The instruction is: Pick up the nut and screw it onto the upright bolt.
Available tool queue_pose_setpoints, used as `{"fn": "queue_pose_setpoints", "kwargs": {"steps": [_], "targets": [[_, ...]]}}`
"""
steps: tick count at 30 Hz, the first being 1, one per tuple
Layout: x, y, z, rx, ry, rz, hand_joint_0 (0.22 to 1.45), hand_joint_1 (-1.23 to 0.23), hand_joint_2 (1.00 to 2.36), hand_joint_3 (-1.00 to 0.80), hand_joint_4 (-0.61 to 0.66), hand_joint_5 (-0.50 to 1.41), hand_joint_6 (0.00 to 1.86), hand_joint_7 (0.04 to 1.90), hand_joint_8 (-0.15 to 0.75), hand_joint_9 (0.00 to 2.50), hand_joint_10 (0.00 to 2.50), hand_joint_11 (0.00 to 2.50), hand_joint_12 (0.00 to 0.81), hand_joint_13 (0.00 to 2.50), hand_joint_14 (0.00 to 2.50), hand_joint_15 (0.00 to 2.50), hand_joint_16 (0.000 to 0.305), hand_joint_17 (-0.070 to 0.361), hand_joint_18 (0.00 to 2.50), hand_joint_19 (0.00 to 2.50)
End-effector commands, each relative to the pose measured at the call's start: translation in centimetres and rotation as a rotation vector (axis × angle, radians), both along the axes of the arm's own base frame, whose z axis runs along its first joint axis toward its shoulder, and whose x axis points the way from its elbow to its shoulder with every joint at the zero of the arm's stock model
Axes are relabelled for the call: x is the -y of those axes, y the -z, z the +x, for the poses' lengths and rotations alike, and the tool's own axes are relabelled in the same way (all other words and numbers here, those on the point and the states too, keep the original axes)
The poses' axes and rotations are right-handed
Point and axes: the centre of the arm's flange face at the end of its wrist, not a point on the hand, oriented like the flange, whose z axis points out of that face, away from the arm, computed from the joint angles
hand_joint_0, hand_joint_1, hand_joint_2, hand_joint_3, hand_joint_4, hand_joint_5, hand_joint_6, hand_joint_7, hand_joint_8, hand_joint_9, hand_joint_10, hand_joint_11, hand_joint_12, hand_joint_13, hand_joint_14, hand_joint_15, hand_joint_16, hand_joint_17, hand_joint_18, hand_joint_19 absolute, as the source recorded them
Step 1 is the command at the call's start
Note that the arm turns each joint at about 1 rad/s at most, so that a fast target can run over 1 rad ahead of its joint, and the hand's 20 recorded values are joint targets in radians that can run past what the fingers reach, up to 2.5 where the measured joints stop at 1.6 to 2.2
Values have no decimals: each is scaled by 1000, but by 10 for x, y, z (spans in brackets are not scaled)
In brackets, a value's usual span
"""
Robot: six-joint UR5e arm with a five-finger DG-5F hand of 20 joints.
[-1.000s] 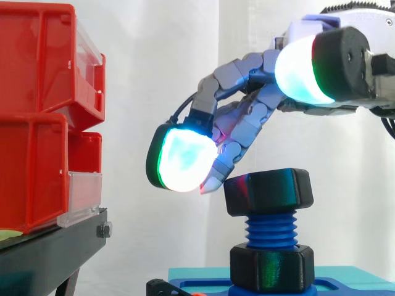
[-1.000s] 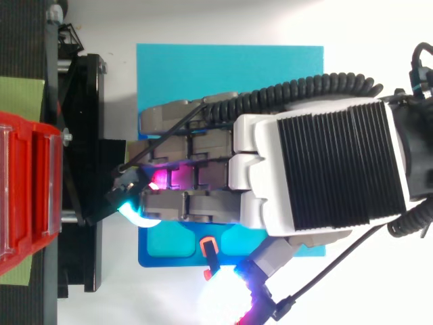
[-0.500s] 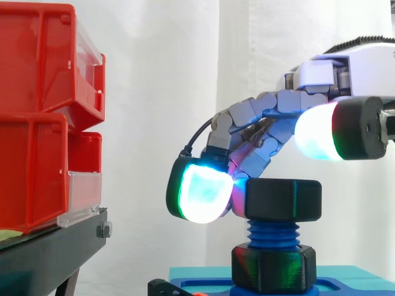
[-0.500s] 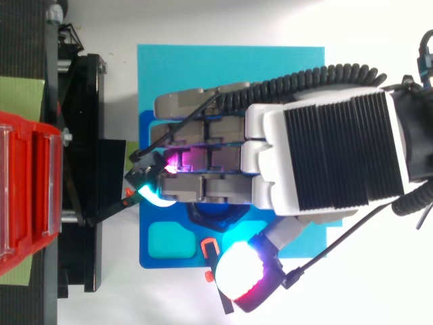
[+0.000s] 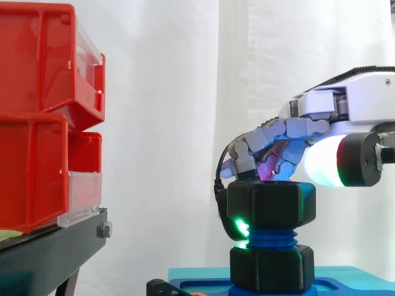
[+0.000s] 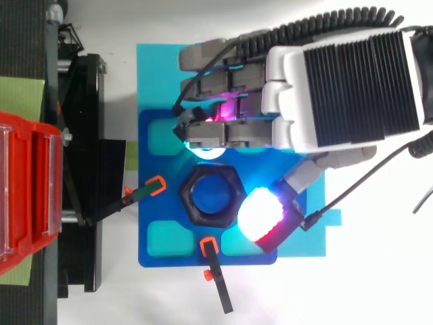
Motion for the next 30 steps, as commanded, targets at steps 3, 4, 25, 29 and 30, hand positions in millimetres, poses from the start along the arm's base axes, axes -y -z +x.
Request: {"fn": "queue_pose_setpoints", "kwargs": {"steps": [3,4,25,29,30], "targets": [[14,-4,-2,6,-11,2,517,-141,1000,-500,155,-12,596,1335,254,1068,0,0,156,757,0,0,11,25,449,0],[15,-10,-1,19,-15,1,517,-139,1000,-500,161,-9,559,1402,252,1067,1,0,156,757,0,0,11,25,450,0],[-22,-9,20,110,-50,16,491,-59,1000,-500,198,-106,502,705,193,833,0,0,206,571,0,0,24,54,302,45],[-32,-4,20,98,-38,25,490,-51,1000,-500,197,-104,502,711,192,817,0,0,209,557,0,0,24,55,286,43],[-38,-5,20,99,-41,30,489,-49,1000,-500,200,-100,503,748,195,812,0,0,213,551,0,0,25,55,281,44]]}}
